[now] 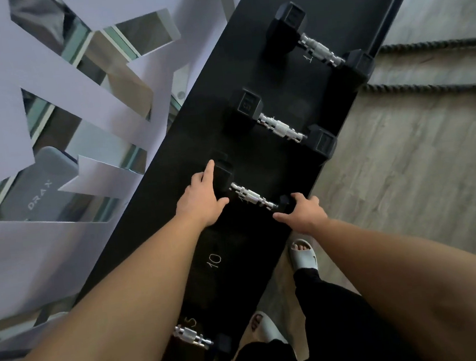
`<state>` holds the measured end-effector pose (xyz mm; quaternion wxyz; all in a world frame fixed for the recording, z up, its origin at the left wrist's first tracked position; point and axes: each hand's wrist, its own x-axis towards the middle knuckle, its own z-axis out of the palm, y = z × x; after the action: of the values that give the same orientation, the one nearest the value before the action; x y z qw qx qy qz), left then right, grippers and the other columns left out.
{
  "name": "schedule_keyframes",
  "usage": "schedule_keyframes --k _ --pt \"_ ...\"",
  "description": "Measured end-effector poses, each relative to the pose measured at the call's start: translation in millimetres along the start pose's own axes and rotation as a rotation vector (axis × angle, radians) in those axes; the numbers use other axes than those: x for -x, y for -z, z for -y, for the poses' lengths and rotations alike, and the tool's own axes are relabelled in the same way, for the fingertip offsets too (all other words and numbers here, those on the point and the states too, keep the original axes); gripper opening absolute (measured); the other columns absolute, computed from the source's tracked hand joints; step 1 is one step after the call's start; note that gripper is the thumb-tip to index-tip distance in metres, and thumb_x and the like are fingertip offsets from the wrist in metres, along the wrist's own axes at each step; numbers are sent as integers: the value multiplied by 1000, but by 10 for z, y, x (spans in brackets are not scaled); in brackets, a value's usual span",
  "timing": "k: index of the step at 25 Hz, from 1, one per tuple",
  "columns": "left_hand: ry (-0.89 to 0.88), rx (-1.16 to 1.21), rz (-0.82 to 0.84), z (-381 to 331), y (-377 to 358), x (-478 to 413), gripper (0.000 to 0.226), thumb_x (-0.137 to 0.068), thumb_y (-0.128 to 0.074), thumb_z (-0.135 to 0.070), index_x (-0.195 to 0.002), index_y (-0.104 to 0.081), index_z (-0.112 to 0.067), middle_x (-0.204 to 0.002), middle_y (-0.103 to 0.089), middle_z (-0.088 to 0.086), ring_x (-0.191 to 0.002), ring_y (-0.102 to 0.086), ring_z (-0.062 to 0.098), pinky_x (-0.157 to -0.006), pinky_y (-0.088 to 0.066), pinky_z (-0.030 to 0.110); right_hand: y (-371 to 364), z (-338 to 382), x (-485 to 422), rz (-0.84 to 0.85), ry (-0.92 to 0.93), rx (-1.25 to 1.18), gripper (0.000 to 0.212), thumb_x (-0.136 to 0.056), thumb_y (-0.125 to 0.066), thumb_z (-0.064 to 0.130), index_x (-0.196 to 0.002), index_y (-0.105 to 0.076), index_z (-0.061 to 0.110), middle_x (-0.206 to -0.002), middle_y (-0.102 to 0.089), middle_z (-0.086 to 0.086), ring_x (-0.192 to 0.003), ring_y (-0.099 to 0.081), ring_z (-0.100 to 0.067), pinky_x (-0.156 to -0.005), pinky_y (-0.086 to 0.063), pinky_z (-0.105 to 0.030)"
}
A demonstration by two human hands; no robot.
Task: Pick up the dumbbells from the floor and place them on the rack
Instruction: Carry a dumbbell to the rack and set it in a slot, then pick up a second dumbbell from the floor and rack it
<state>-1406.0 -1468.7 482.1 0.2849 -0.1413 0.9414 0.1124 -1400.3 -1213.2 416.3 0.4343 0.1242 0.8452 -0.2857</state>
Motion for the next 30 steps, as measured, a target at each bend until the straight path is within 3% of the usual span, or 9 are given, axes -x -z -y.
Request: schedule_keyframes --k 2,4,6,8,10,14,21,26,30 --pt "2 51 30 154 23 135 100 -92 -71 -48 -164 -1 -37 -166 -30 8 -137 -52 30 -99 -52 46 89 -74 75 -7 29 1 90 -88 -72 60 -160 -35 21 -156 -41 -19 -139 -48 -41 -116 -43 -47" --pt "-20 110 42 299 68 307 88 -92 -71 -48 -163 -21 -34 -157 -47 3 -134 -55 24 -101 -51 43 197 -149 253 -46 49 -45 79 -91 -70 54 -154 -46 14 -150 -55 -15 -136 -54 -35 -112 -45 -39" --pt "-61 143 29 390 173 480 67 -91 -71 -51 -151 -47 -31 -140 -63 -3 -124 -61 19 -99 -52 38 315 -189 502 -105 72 -140 62 -93 -70 49 -141 -61 11 -137 -67 -10 -123 -63 -28 -101 -49 -32" --pt "-141 204 9 409 330 711 48 -90 -71 -54 -132 -64 -33 -121 -70 -9 -113 -65 16 -94 -54 36 424 -236 856 -174 115 -266 43 -94 -71 45 -123 -72 13 -121 -76 -11 -96 -68 -23 -84 -52 -31" --pt "-232 308 13 400 518 940 35 -89 -72 -56 -117 -70 -37 -108 -71 -14 -104 -67 11 -86 -54 33 548 -287 1247 -224 149 -400 32 -96 -70 42 -112 -74 14 -110 -78 -15 -77 -66 -22 -69 -51 -32" --pt "-413 400 20 139 922 1468 28 -87 -72 -59 -107 -74 -39 -104 -73 -13 -100 -66 7 -78 -51 27 814 -555 2188 -388 170 -546 31 -98 -68 43 -110 -70 15 -105 -73 -12 -70 -59 -19 -57 -45 -28" --pt "-729 293 21 -1401 1081 2362 25 -87 -74 -58 -96 -79 -35 -95 -77 -9 -94 -70 13 -87 -56 34 1152 -1545 3716 -693 169 -707 21 -96 -67 49 -100 -67 28 -101 -73 -5 -74 -63 -21 -63 -48 -32" --pt "-929 246 106 -2650 702 3043 32 -81 -74 -65 -94 -78 -36 -84 -77 -14 -85 -71 12 -64 -54 25 1189 -2698 4419 -861 50 -866 28 -95 -68 48 -107 -69 23 -98 -70 -4 -71 -59 -21 -61 -44 -30" --pt "-1050 174 188 -3668 117 3695 35 -77 -76 -65 -92 -78 -33 -89 -78 -3 -89 -73 21 -78 -59 37 1099 -3743 4834 -960 -46 -975 32 -95 -69 45 -113 -70 18 -93 -67 -6 -67 -57 -22 -51 -40 -26"
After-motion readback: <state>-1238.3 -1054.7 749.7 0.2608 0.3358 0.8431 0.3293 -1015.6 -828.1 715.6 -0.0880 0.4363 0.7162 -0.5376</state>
